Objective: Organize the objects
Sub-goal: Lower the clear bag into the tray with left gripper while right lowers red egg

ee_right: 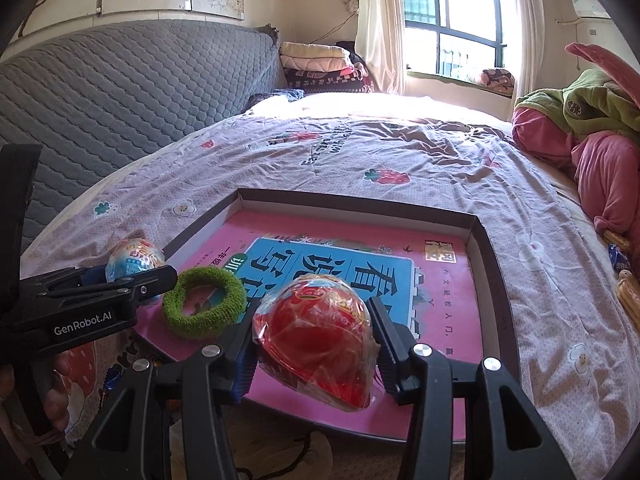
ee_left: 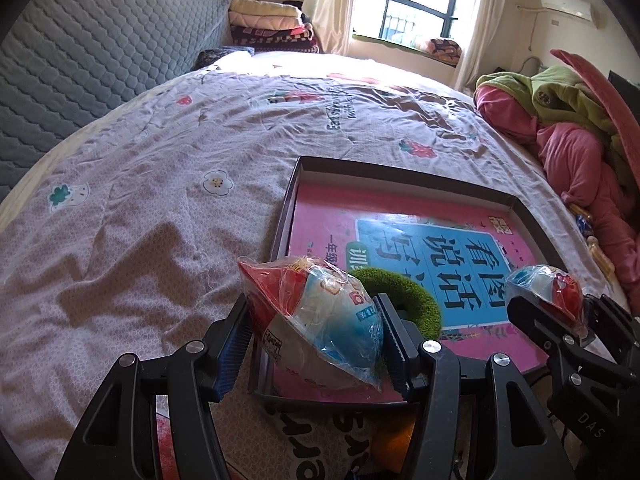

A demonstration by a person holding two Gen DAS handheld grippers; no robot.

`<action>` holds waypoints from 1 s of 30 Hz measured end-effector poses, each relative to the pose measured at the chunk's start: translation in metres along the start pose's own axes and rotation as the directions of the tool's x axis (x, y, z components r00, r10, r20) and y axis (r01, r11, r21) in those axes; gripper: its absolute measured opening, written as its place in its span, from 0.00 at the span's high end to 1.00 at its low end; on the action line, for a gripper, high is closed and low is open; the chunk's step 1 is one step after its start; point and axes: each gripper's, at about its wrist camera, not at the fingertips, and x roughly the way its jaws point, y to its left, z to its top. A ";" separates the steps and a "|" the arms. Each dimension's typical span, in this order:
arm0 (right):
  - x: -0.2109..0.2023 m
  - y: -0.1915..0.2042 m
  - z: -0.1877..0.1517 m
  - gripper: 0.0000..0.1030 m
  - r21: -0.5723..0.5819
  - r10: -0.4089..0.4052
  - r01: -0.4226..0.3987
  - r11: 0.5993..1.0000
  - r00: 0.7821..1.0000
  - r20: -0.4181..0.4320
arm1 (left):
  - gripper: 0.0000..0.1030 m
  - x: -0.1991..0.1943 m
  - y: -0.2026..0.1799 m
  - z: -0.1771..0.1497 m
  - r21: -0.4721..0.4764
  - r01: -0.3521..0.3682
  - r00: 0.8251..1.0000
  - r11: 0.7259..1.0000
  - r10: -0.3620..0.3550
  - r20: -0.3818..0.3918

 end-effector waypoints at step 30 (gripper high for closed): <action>0.021 0.000 -0.006 0.51 -0.009 -0.038 0.038 0.999 0.997 -0.070 | 0.41 0.015 -0.002 -0.001 0.005 -0.029 1.000 1.000 0.030 -0.004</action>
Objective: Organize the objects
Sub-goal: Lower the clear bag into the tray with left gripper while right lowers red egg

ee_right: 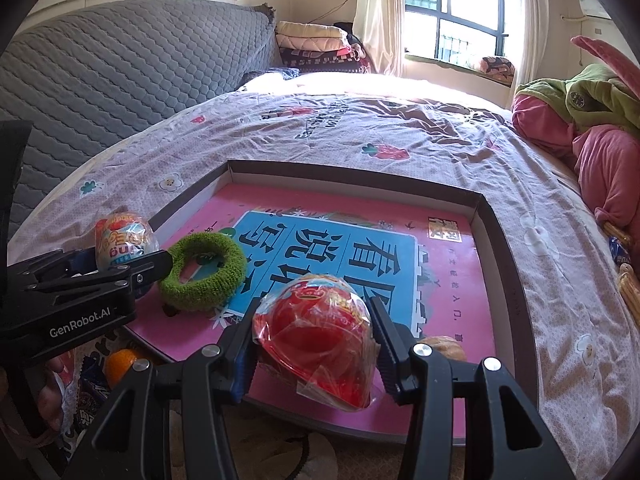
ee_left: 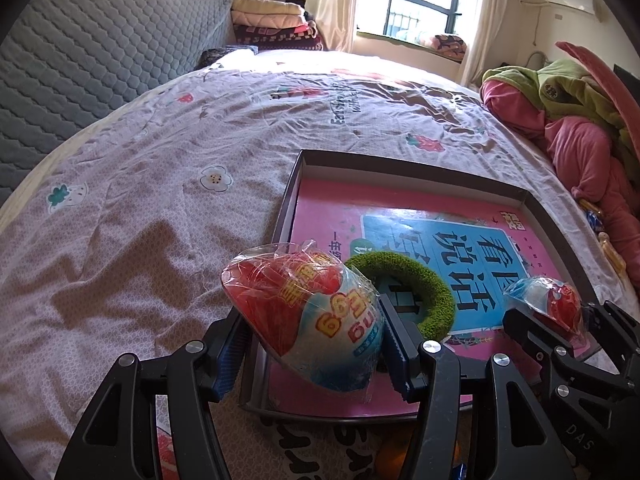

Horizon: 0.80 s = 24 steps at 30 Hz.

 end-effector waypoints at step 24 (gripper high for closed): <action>0.001 0.004 -0.001 0.51 -0.016 0.014 -0.014 1.000 1.000 -0.014 | 0.41 -0.007 -0.003 -0.005 0.086 -0.003 0.999 0.996 0.007 -0.042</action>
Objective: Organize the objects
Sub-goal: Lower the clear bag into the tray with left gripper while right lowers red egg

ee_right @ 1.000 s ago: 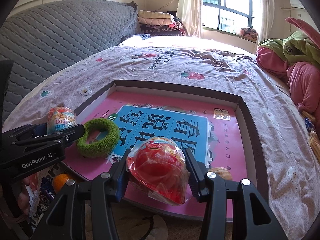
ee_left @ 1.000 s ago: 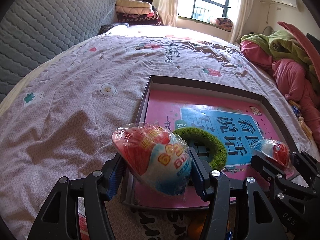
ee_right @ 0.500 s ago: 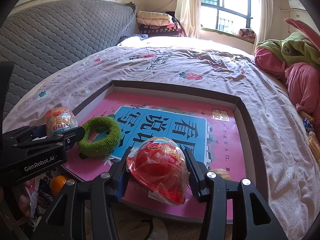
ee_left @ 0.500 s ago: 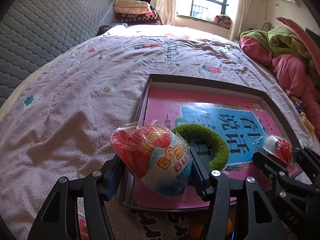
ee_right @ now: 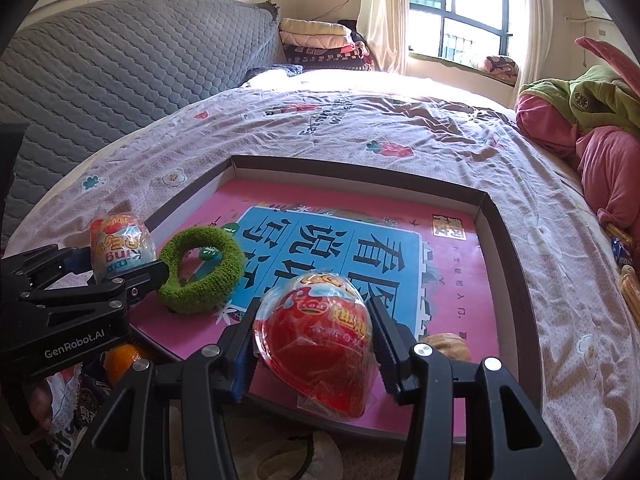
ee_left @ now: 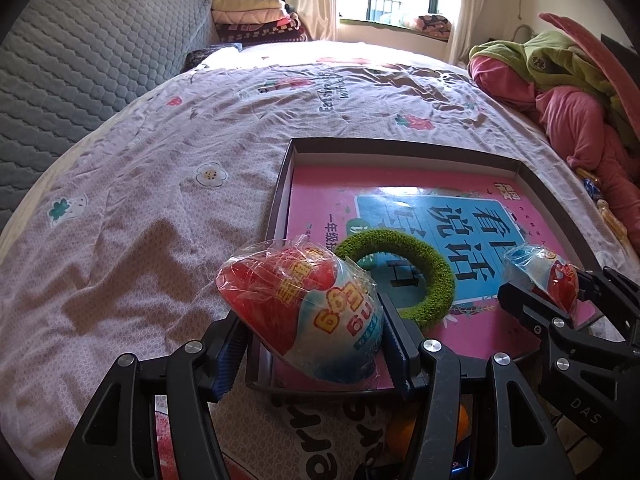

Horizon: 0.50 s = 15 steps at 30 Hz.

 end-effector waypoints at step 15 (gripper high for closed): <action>-0.003 -0.002 -0.002 0.50 0.017 0.010 -0.010 1.000 1.000 -0.015 | 0.39 -0.008 0.004 -0.003 0.022 0.001 1.000 1.000 -0.002 0.007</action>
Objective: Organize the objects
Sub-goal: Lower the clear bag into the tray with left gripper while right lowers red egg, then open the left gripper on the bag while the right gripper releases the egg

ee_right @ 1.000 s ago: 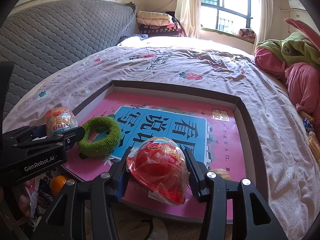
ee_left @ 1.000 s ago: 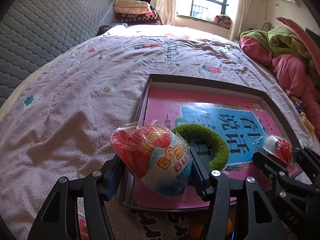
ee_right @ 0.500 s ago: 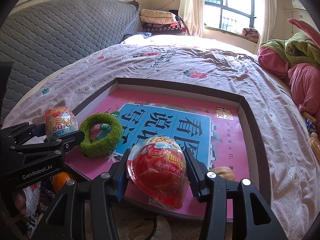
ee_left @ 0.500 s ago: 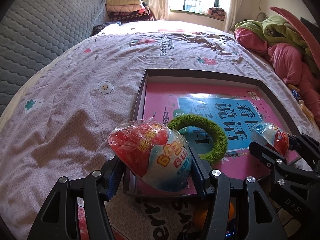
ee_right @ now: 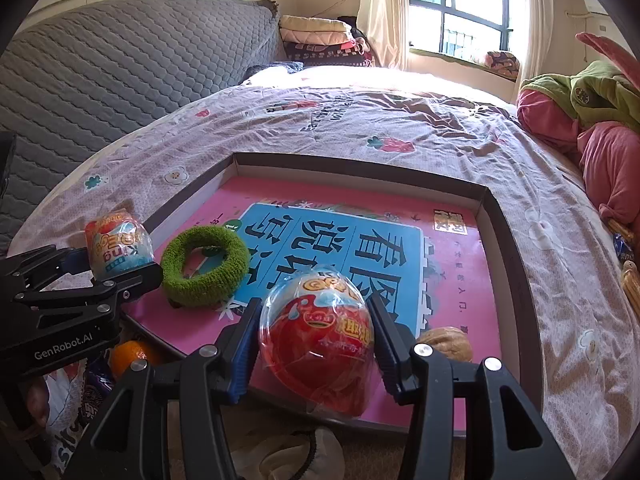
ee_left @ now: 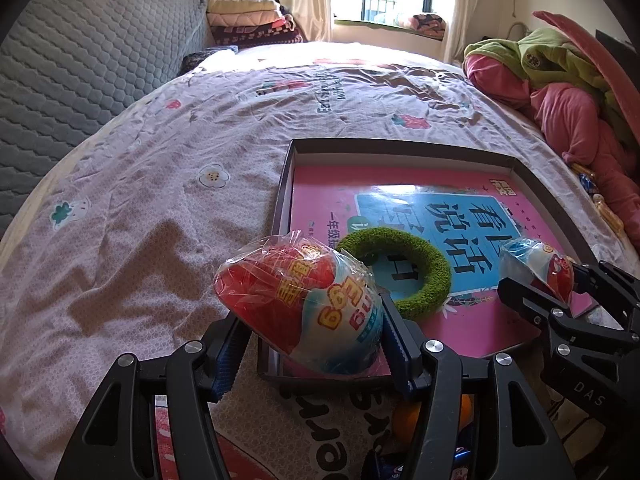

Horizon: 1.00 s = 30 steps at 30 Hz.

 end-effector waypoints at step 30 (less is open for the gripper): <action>-0.003 -0.004 0.002 0.42 0.030 -0.004 0.004 1.000 1.000 0.011 | 0.38 -0.001 0.000 0.005 -0.043 0.012 0.999 0.999 -0.010 0.032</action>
